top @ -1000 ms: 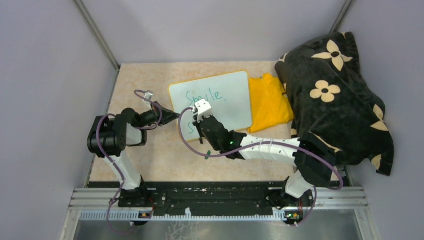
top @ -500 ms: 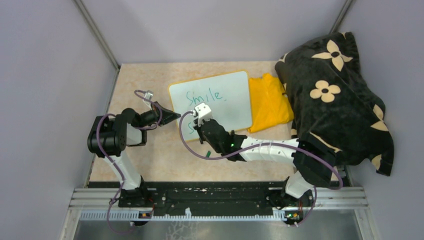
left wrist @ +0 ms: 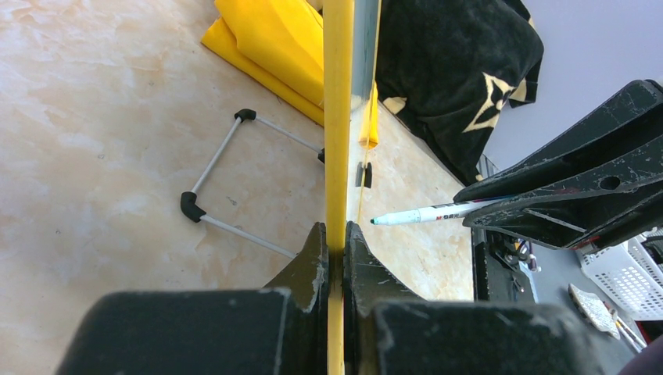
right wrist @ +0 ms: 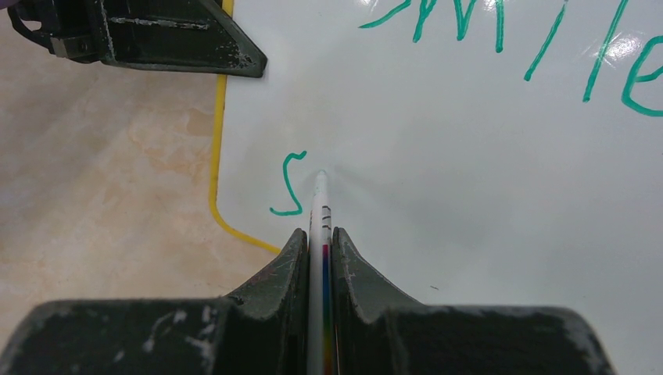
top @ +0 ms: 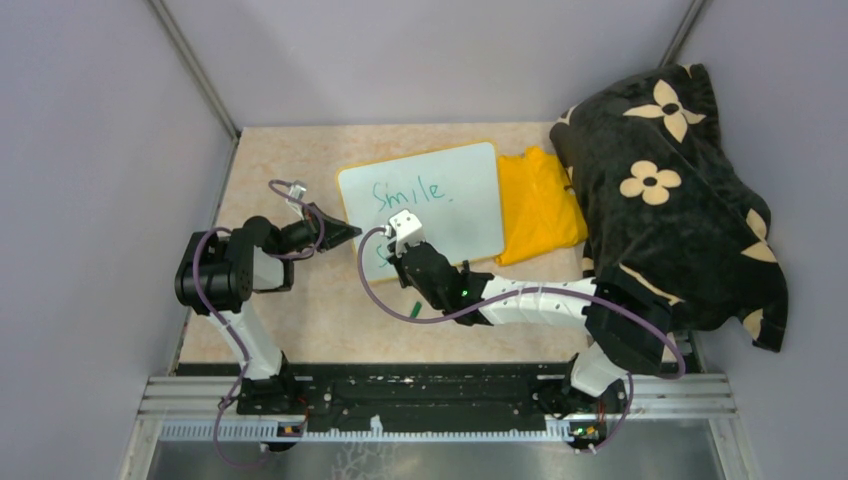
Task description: Write a sentence on the whiteboard
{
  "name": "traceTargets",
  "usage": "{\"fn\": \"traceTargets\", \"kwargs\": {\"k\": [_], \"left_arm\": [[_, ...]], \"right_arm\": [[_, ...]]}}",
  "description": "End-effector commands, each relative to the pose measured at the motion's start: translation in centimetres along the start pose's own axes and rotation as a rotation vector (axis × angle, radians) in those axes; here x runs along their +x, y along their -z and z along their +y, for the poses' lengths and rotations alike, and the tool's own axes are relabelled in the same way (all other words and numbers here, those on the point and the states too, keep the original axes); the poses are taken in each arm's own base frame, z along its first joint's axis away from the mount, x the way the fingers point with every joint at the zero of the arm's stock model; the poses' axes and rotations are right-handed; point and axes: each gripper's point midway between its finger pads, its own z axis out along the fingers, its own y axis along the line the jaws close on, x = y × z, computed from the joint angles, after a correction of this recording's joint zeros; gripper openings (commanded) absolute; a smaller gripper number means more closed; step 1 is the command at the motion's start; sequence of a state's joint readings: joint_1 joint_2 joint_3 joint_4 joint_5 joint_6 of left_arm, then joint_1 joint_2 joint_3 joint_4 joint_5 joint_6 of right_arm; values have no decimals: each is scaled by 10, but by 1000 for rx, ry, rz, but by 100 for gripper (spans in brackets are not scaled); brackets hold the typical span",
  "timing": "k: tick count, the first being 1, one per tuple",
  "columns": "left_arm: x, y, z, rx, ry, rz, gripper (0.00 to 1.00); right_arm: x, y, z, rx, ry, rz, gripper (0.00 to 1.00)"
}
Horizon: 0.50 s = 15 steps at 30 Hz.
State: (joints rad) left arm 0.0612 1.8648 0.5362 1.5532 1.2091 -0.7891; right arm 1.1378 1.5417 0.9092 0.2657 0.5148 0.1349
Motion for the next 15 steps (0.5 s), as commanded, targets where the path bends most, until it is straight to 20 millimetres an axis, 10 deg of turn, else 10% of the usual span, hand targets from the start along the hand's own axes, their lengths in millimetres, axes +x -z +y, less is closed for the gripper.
{"fn": "traceTargets", "kwargs": {"k": [1,15], "left_arm": [[-12,-5,-11,62,-213,-44,0],[-11,-5,-11,63,-208,-44,0]], "right_arm": [[-23,3,7,-13,-43,-66,0],[-32,-1,8,-5,-53,-81,0]]}}
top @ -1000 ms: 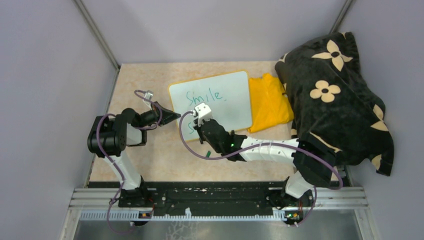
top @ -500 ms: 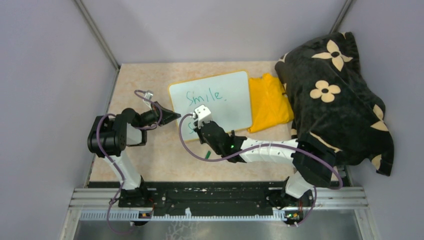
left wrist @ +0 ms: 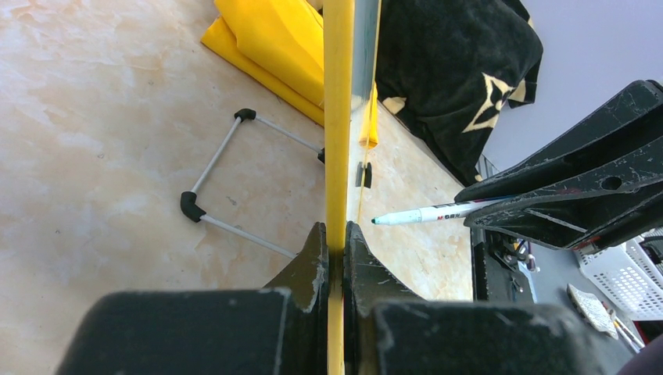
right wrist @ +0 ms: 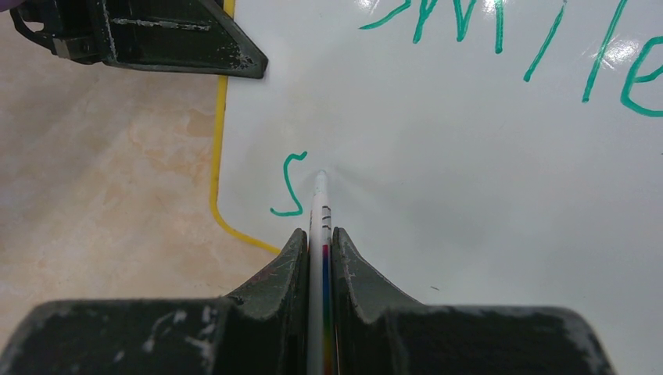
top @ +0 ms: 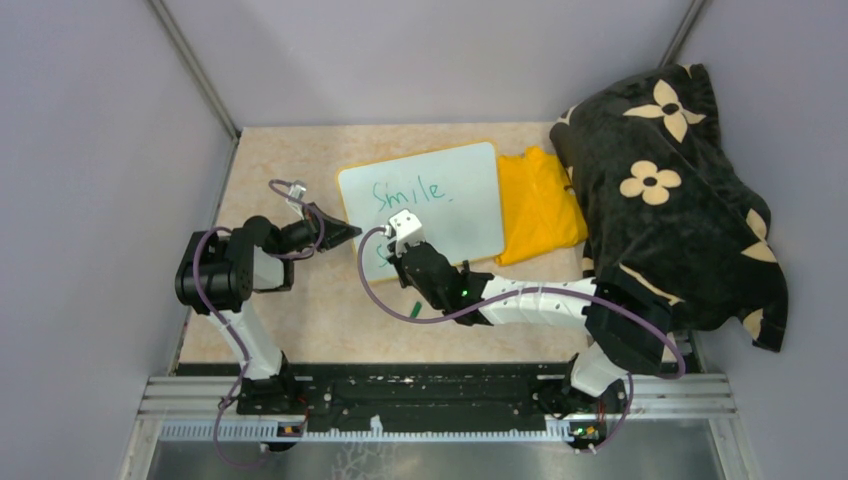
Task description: Write a sentence on the whiteboard
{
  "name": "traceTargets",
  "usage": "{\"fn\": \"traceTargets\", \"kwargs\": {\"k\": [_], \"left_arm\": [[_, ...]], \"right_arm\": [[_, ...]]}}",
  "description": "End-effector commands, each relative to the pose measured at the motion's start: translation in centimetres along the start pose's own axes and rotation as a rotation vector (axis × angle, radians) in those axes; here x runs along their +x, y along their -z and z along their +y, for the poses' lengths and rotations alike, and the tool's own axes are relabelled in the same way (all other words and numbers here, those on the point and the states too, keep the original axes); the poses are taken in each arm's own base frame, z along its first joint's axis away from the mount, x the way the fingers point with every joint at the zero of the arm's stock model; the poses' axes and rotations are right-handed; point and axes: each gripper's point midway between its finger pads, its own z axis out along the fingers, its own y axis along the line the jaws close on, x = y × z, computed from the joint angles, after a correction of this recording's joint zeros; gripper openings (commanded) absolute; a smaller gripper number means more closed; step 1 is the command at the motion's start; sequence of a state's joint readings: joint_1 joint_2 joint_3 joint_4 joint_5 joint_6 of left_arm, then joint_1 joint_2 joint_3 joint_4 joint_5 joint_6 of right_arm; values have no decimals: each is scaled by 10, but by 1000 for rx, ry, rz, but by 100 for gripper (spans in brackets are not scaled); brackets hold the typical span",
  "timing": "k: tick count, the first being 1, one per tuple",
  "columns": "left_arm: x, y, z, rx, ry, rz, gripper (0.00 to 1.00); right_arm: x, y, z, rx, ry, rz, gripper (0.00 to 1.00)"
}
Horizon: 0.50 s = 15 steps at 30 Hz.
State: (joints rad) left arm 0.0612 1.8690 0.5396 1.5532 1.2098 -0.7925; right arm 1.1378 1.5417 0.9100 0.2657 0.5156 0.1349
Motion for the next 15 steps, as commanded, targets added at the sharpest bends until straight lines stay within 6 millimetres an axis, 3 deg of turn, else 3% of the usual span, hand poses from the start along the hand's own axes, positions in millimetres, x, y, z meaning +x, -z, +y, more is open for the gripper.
{"fn": "traceTargets", "kwargs": {"k": [1,8,15], "left_arm": [[-11,-5,-12,63,-212,-45,0],[-11,-5,-11,63,-212,-45,0],[-12,-5,-11,61,-212,-46,0]], "right_arm": [[-32,-2,9,-6,-51,-82,0],[-39,-10,8,15,-55,-82,0],[-28,-16,2,39,-51,-36,0]]}}
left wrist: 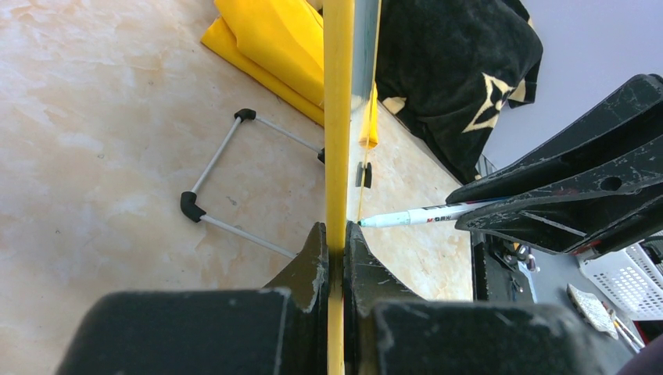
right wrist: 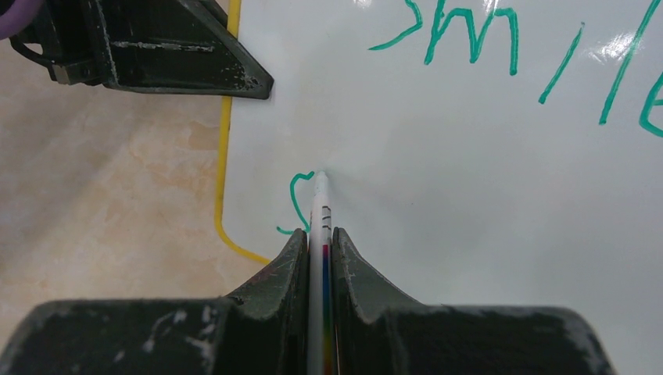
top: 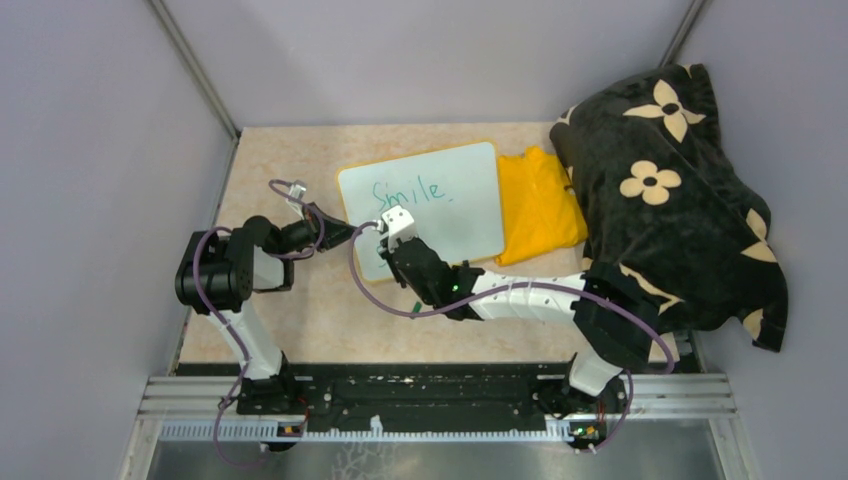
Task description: Write a sentence on the whiteboard
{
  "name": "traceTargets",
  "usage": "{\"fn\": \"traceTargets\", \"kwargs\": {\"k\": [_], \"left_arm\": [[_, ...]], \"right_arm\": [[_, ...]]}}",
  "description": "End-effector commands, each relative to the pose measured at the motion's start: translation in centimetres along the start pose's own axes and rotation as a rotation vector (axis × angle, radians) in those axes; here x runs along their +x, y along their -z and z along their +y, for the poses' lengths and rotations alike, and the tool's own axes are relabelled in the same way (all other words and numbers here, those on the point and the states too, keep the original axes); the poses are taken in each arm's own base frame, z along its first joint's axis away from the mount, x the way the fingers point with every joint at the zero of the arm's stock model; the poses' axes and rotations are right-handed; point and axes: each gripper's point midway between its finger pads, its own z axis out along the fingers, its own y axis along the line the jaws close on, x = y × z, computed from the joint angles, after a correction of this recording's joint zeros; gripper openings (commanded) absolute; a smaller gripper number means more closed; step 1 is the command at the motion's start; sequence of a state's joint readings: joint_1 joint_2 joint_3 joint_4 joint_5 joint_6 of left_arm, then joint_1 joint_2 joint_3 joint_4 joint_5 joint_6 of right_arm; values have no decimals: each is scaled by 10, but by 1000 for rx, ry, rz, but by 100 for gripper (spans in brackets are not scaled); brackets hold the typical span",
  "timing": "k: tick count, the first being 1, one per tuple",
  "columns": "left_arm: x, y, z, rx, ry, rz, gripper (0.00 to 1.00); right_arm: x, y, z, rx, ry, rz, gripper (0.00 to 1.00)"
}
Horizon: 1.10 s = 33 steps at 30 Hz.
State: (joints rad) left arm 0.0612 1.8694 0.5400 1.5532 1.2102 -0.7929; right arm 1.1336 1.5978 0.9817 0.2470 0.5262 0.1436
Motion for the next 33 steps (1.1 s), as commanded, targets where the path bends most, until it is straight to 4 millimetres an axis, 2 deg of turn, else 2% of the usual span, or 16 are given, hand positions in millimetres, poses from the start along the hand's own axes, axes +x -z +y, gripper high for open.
{"fn": "traceTargets", "kwargs": {"k": [1,20,33], "left_arm": [[-12,-5,-11,62,-213,-46,0],[-11,-6,-11,63,-210,-44,0],[-10,-6,-11,63,-209,-43,0]], "right_arm": [[-18,-3,-3,25,-44,-34,0],[18,-3,-7,39,-23,55,0],[42,3,-11,38,-20,109,0]]}}
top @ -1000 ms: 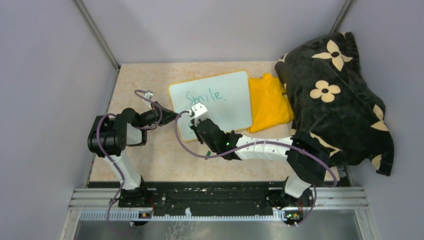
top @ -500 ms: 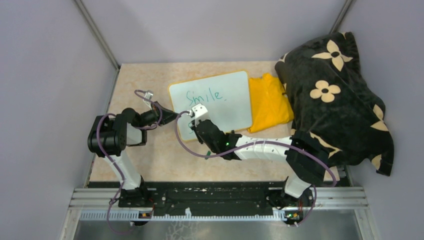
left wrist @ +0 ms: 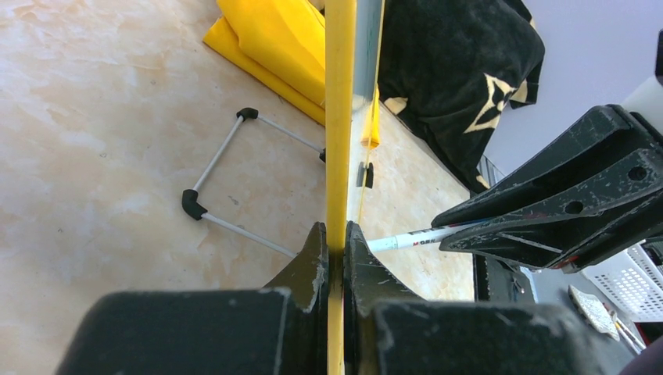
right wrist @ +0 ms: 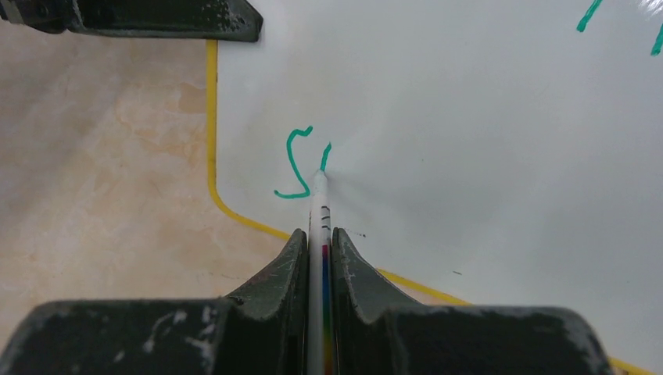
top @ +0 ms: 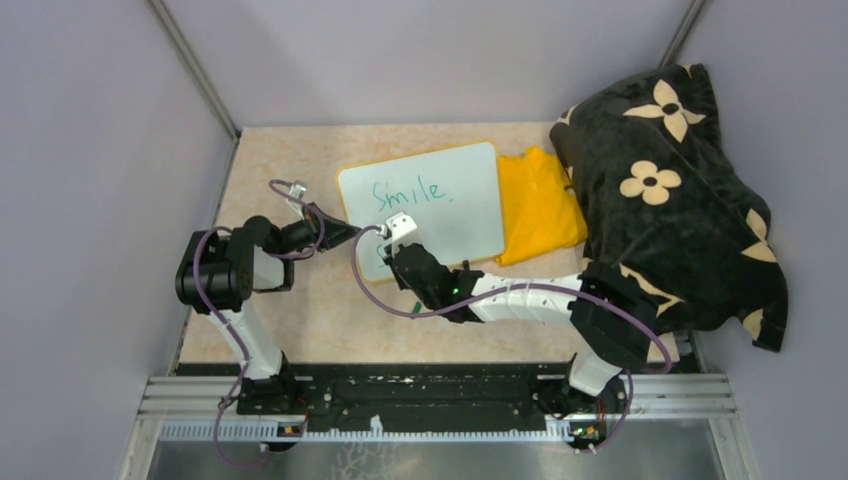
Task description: Write a sentence on the whiteboard
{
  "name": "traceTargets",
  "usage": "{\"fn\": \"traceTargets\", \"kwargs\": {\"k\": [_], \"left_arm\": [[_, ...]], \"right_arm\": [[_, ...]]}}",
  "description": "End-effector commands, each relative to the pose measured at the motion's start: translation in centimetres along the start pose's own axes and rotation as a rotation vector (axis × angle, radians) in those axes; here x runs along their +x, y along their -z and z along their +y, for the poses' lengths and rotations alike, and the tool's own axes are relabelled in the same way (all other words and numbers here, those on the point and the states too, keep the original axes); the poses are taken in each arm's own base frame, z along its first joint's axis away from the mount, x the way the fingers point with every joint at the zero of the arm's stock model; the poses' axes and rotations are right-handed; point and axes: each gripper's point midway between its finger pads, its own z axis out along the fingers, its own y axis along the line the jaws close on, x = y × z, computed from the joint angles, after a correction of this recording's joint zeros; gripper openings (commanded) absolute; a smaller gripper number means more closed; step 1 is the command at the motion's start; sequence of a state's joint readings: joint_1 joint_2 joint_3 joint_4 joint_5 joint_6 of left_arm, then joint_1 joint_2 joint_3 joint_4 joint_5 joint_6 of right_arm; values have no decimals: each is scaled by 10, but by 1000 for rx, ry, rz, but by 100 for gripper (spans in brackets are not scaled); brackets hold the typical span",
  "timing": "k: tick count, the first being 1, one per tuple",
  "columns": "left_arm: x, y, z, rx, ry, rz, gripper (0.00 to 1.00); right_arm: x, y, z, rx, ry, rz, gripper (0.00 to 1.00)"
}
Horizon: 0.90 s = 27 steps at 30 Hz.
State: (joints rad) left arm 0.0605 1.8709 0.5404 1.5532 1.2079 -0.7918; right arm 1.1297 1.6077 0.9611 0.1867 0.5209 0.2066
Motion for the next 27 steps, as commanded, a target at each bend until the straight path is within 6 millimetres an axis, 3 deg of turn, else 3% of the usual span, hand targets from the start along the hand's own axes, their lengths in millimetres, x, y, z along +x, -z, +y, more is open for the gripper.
{"fn": "traceTargets", "kwargs": {"k": [1,12,16,27], "left_arm": [[-10,-6,-12,66,-209,-41,0],[-10,-6,-12,65,-209,-41,0],[-9,-7,-13,67,-211,-38,0],[-9,-7,-12,66,-208,-37,0]], "right_arm": [[17,1,-8,26,-3,35,0],[27,8,-23,74,-5,50,0],[9,15,-24,52,-30,2,0],[-40,26,1,-95,-60,-130,0]]}}
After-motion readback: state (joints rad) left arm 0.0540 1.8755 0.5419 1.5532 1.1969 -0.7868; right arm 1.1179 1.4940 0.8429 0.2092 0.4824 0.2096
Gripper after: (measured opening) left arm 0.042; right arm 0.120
